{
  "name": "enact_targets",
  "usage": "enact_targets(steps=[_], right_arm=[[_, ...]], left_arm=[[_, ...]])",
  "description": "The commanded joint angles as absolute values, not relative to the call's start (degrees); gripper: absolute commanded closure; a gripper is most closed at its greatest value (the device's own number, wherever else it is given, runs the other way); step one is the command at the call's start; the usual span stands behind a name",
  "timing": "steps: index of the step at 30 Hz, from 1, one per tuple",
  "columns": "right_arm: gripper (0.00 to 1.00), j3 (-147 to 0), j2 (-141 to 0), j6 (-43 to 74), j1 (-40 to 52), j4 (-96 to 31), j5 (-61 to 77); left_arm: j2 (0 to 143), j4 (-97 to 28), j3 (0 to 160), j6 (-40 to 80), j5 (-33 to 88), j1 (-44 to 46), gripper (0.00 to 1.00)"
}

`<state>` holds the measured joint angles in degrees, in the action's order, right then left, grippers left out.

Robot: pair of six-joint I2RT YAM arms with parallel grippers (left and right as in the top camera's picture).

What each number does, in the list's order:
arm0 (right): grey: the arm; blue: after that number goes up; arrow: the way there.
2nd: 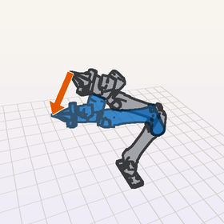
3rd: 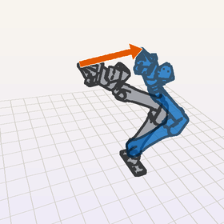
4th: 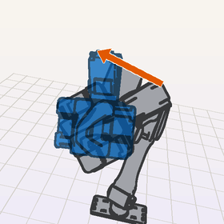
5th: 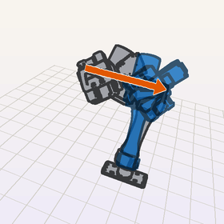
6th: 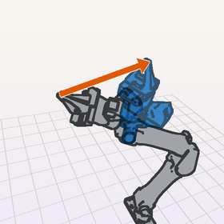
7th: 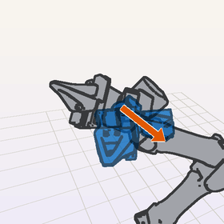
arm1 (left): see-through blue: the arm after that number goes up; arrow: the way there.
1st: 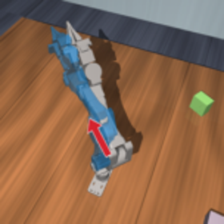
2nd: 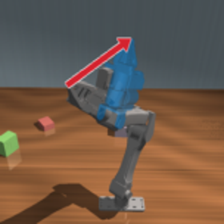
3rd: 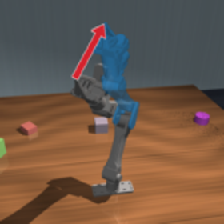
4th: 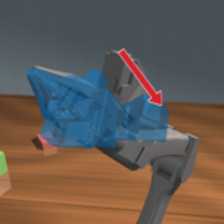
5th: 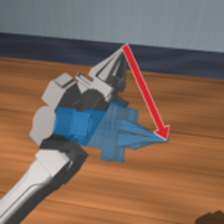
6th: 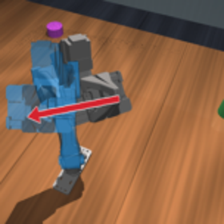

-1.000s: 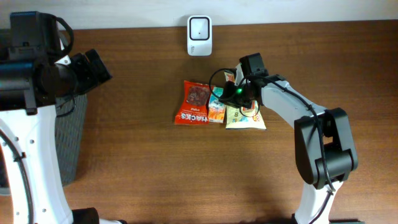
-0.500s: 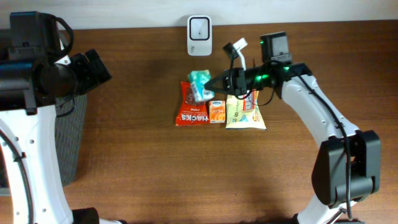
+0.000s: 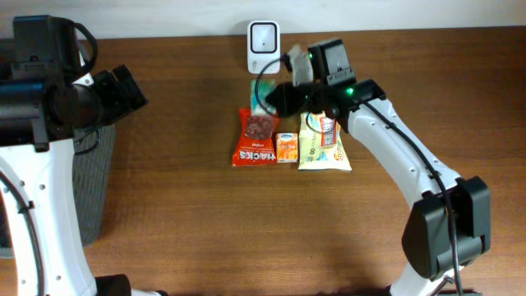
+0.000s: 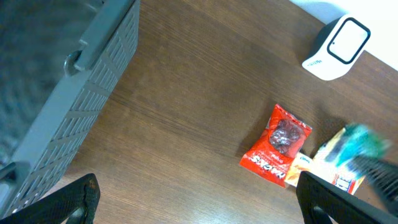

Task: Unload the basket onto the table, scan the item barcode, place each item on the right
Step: 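Lift teal pack with right gripper and hold it over white scanner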

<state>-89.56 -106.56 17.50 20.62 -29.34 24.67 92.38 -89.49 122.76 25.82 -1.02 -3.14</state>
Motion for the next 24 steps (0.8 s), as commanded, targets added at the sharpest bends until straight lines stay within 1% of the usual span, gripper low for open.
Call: enact_targets(steps=[1,2,5,8,9,11,14,15,16,18,19,22,24], right_arm=[[0.96,-93.45,-106.54,15.03,24.84,-24.16,-12.78],[0.96,-93.45,-107.20,14.33,25.82,-21.26,-18.35],[0.96,-93.45,-109.80,13.76,27.44,-13.82,-27.53],[0.96,-93.43,-114.02,13.65,27.70,-8.49,-28.60],[0.96,-93.43,-115.48,11.66,27.62,-6.24,-28.73],[0.96,-93.43,-118.76,1.74,27.59,1.43,-28.45],[0.96,-93.43,-124.49,-26.48,27.92,15.94,-16.86],[0.96,-93.45,-126.69,-33.74,28.10,20.38,-14.48],[0.96,-93.45,-128.66,-37.67,28.12,24.71,-15.09],[0.96,-93.45,-131.48,-40.66,27.99,30.52,-17.47],[0.96,-93.47,-132.22,-41.23,27.70,31.42,-17.56],[0.96,-93.58,-132.68,-40.49,26.24,31.35,-16.45],[0.96,-94.24,-132.68,-39.62,24.97,30.52,-13.30]], left_arm=[[92.27,-89.43,122.67,26.30,-0.84,-3.27,0.01],[92.27,-89.43,122.67,26.30,-0.84,-3.27,0.01],[92.27,-89.43,122.67,26.30,-0.84,-3.27,0.01],[92.27,-89.43,122.67,26.30,-0.84,-3.27,0.01],[92.27,-89.43,122.67,26.30,-0.84,-3.27,0.01],[92.27,-89.43,122.67,26.30,-0.84,-3.27,0.01],[92.27,-89.43,122.67,26.30,-0.84,-3.27,0.01],[92.27,-89.43,122.67,26.30,-0.84,-3.27,0.01],[92.27,-89.43,122.67,26.30,-0.84,-3.27,0.01],[92.27,-89.43,122.67,26.30,-0.84,-3.27,0.01],[92.27,-89.43,122.67,26.30,-0.84,-3.27,0.01],[92.27,-89.43,122.67,26.30,-0.84,-3.27,0.01],[92.27,-89.43,122.67,26.30,-0.84,-3.27,0.01]])
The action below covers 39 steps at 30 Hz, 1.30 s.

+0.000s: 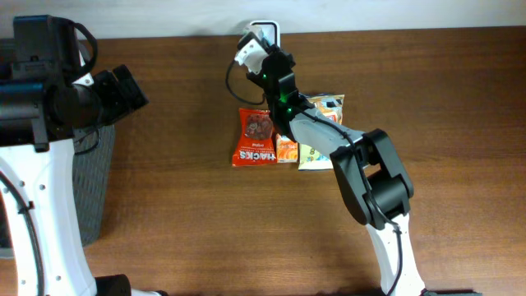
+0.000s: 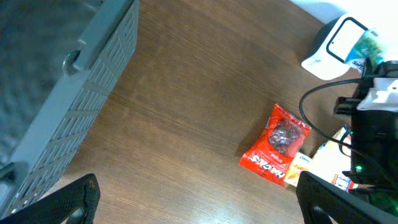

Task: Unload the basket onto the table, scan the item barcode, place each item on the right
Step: 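Lift teal pack with right gripper and hold it over white scanner, then carry teal pack away to the right with right gripper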

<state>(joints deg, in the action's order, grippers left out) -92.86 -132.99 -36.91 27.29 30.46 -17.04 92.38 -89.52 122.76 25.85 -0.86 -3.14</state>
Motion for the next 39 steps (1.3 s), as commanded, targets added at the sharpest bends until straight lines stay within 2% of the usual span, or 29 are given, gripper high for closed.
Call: enact_targets(steps=[1,4,9,19,28,33,34,39], right_arm=[[0.96,-94.59,-132.68,-39.66,24.23,28.88,-10.31],[0.96,-94.78,-132.77,-40.07,22.39,27.33,-6.37],[0.96,-94.83,-132.88,-40.05,19.33,32.27,0.01],[0.96,-94.85,-134.41,-44.82,19.86,33.69,-0.73],[0.96,-94.85,-129.73,-15.35,16.49,37.87,-17.45],[0.96,-94.85,-120.90,1.83,7.90,21.15,-21.89],[0.96,-94.85,-117.56,8.01,3.14,11.73,-21.89],[0.96,-94.85,-113.54,12.95,-8.49,-7.33,-19.94]], left_arm=[[92.27,-89.43,122.67,26.30,-0.84,-3.27,0.01],[92.27,-89.43,122.67,26.30,-0.84,-3.29,0.01],[92.27,-89.43,122.67,26.30,-0.84,-3.27,0.01],[92.27,-89.43,122.67,26.30,-0.84,-3.27,0.01],[92.27,-89.43,122.67,26.30,-0.84,-3.27,0.01],[92.27,-89.43,122.67,26.30,-0.84,-3.27,0.01],[92.27,-89.43,122.67,26.30,-0.84,-3.27,0.01],[92.27,-89.43,122.67,26.30,-0.84,-3.27,0.01]])
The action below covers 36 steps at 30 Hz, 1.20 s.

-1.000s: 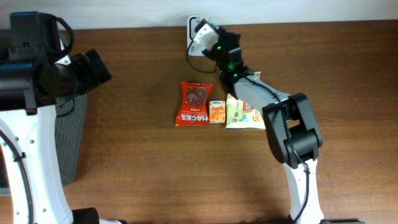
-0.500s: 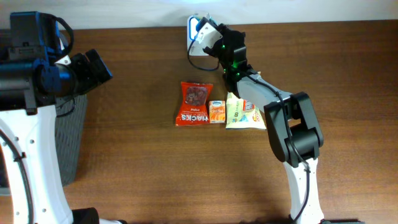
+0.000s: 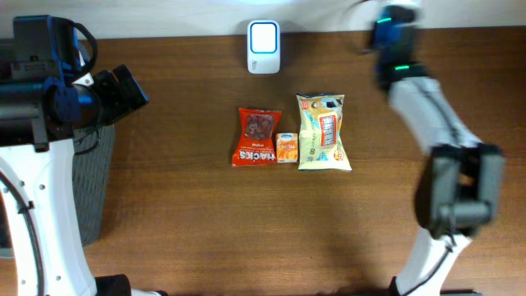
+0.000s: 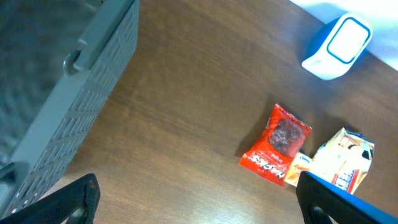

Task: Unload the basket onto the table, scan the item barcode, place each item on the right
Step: 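Carry teal pack away to the right with right gripper, then reach right gripper back to orange tissue pack and grasp it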

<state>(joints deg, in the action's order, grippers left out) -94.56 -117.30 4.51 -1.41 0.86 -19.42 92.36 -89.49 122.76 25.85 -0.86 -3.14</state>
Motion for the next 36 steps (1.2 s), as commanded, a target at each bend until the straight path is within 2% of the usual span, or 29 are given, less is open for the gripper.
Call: enact_targets(steps=[1,3,7,15,16,19,23,27,29,32,34,36], right_arm=[[0.96,-94.85,-113.54,12.95,-10.76,-10.72,-20.10],[0.96,-94.78,-114.10,12.97,-16.58,-17.45,-19.94],[0.96,-94.63,-116.22,12.95,-25.63,-22.96,-17.67],[0.96,-93.95,-122.19,17.43,-39.09,-26.65,-13.63],[0.82,-93.91,-122.54,17.43,-40.25,-26.87,-12.36],[0.00,-93.97,-122.50,17.41,-42.68,-27.31,-12.21],[0.01,-95.11,-120.55,17.43,-44.40,-30.48,-9.47],[0.01,-95.98,-114.43,17.47,-44.01,-32.42,0.86],[0.01,-95.98,-110.04,17.47,-42.96,-32.16,10.24],[0.01,-95.96,-104.03,17.47,-40.38,-32.73,32.36],[0.01,-95.96,-101.30,17.37,-37.43,-35.59,48.95],[0.01,-95.96,-100.47,13.52,-33.26,-40.88,57.58]], left_arm=[[92.27,-89.43,122.67,26.30,-0.84,-3.27,0.01],[92.27,-89.43,122.67,26.30,-0.84,-3.27,0.01],[92.27,-89.43,122.67,26.30,-0.84,-3.27,0.01],[92.27,-89.43,122.67,26.30,-0.84,-3.27,0.01],[92.27,-89.43,122.67,26.30,-0.84,-3.27,0.01],[92.27,-89.43,122.67,26.30,-0.84,-3.27,0.01],[92.27,-89.43,122.67,26.30,-0.84,-3.27,0.01],[92.27,-89.43,122.67,26.30,-0.84,-3.27,0.01],[92.27,-89.43,122.67,26.30,-0.84,-3.27,0.01],[92.27,-89.43,122.67,26.30,-0.84,-3.27,0.01],[92.27,-89.43,122.67,26.30,-0.84,-3.27,0.01],[92.27,-89.43,122.67,26.30,-0.84,-3.27,0.01]])
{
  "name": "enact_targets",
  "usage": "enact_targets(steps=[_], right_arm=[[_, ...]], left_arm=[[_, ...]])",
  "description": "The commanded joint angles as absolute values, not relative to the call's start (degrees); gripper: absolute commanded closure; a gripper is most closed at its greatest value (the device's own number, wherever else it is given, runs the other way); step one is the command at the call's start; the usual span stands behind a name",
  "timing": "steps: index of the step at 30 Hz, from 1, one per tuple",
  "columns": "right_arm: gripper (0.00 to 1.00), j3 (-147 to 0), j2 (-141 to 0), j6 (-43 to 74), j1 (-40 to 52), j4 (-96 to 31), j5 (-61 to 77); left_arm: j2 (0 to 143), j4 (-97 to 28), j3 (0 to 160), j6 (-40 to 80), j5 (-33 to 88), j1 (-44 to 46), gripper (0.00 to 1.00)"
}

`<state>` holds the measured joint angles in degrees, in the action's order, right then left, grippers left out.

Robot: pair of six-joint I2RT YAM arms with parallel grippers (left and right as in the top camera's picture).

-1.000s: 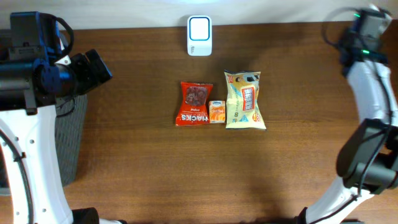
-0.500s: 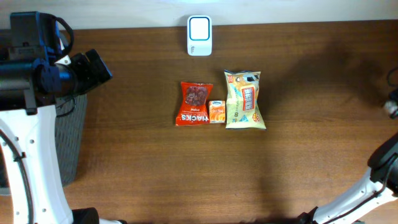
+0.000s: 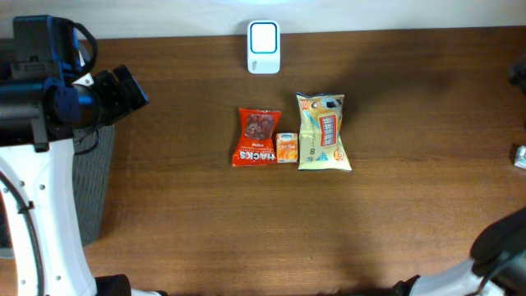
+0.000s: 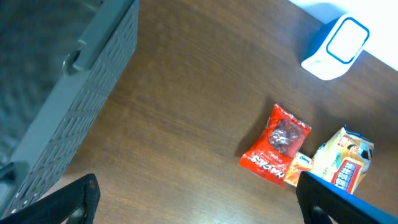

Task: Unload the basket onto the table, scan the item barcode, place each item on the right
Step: 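Reach right gripper back to orange tissue pack and grasp it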

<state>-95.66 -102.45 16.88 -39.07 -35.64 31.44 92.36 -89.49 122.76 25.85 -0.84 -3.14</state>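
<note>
The white scanner (image 3: 263,37) stands at the table's far edge, also seen from the left wrist as the scanner (image 4: 336,46). In front of it lie a red snack bag (image 3: 257,136), a small orange box (image 3: 286,148) and a yellow bag (image 3: 323,131) in a row. My left gripper (image 3: 136,92) hangs open and empty far to the left, its fingertips (image 4: 74,199) at the bottom of the wrist view. Of the right arm only slivers (image 3: 519,154) show at the right edge; its gripper is out of view.
A grey slatted basket (image 4: 62,81) stands off the table's left side, below my left arm. The right arm's base (image 3: 501,247) shows at the bottom right corner.
The right arm was raised over the table's back right; now it is almost wholly outside the overhead view. The three packets, the scanner and the left arm have not moved.
The right gripper was over the packets near the scanner with a small teal packet. Then it held that packet right at the scanner. Later the arm stood at the back right, away from the scanner. Now it is off the right edge. The left arm stayed still.
</note>
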Motion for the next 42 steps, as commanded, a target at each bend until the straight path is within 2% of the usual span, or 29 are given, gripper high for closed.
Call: enact_targets(steps=[1,4,6,9,12,15,17,20,24,25,31,34,41,42], right_arm=[[0.01,-95.96,-100.49,10.72,-31.07,-44.07,58.96],[0.01,-95.18,-101.51,-0.67,-21.65,-54.78,54.13],[0.01,-93.84,-102.52,-3.18,-14.85,-57.95,46.37],[0.01,-91.46,-105.41,-2.98,-3.79,-58.26,40.05],[0.01,-91.00,-108.60,-2.26,3.03,-58.08,36.69],[0.01,-90.89,-112.92,8.25,8.05,-56.45,28.29],[0.01,-90.89,-116.27,9.52,10.48,-55.05,30.09],[0.18,-90.89,-121.08,9.52,13.41,-54.41,30.37],[0.51,-90.89,-124.99,9.54,15.05,-54.13,30.33],[0.56,-90.89,-125.32,9.54,15.11,-54.15,30.33],[0.58,-90.76,-126.28,9.52,14.98,-52.49,27.31],[0.69,-90.72,-126.32,9.54,14.98,-51.62,27.38],[0.71,-88.49,-126.39,9.52,15.09,-45.56,27.40],[0.75,-88.14,-126.39,9.52,15.09,-45.19,27.40]], left_arm=[[92.27,-89.43,122.67,26.30,-0.84,-3.27,0.01],[92.27,-89.43,122.67,26.30,-0.84,-3.27,0.01],[92.27,-89.43,122.67,26.30,-0.84,-3.27,0.01],[92.27,-89.43,122.67,26.30,-0.84,-3.27,0.01],[92.27,-89.43,122.67,26.30,-0.84,-3.27,0.01],[92.27,-89.43,122.67,26.30,-0.84,-3.27,0.01],[92.27,-89.43,122.67,26.30,-0.84,-3.27,0.01],[92.27,-89.43,122.67,26.30,-0.84,-3.27,0.01],[92.27,-89.43,122.67,26.30,-0.84,-3.27,0.01],[92.27,-89.43,122.67,26.30,-0.84,-3.27,0.01],[92.27,-89.43,122.67,26.30,-0.84,-3.27,0.01],[92.27,-89.43,122.67,26.30,-0.84,-3.27,0.01],[92.27,-89.43,122.67,26.30,-0.84,-3.27,0.01],[92.27,-89.43,122.67,26.30,-0.84,-3.27,0.01]])
